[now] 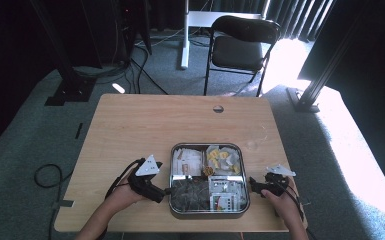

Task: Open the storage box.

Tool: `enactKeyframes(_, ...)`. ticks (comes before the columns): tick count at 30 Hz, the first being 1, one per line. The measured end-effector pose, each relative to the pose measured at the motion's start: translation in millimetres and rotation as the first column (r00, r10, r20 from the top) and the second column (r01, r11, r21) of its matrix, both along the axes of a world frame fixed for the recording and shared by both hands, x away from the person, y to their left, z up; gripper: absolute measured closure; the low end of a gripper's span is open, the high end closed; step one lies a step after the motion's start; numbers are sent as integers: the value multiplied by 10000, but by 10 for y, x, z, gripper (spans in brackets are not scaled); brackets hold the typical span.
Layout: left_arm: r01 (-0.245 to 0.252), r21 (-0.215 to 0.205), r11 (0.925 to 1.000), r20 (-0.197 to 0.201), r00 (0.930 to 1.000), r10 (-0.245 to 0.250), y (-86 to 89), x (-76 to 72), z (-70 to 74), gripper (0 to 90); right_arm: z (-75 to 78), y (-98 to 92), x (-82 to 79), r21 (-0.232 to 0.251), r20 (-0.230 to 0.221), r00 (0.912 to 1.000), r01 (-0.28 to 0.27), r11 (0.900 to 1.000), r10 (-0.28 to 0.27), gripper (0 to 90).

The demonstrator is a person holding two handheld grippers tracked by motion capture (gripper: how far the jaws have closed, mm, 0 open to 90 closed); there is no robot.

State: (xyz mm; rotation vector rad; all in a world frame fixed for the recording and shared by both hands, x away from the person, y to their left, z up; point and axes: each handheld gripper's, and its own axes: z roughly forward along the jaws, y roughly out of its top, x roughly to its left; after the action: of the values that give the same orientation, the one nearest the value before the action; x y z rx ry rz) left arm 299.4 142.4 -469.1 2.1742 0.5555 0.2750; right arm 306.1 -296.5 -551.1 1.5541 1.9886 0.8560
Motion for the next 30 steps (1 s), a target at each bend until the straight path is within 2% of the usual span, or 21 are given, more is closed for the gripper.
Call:
enactKeyframes(12,386,-207,9990,55,9992,-385,-224,50,50,26,0,0,0,3,-1,10000,2,10000,-2,102)
enactKeyframes(21,697,-74,9975,-8,9976,-697,-392,84,30,25,0,0,0,2,-2,10000,-1,10000,1,102)
enactKeyframes(25,799,-140,9967,-46,9968,-799,-465,118,40,26,0,0,0,2,-1,10000,1,10000,-1,102)
enactKeyframes(28,862,-11,9963,197,9961,-861,-520,132,53,25,0,0,0,1,0,10000,0,10000,0,102)
enactKeyframes(30,933,-187,9955,156,9955,-930,-552,144,66,25,0,0,0,1,2,10000,-1,10000,1,102)
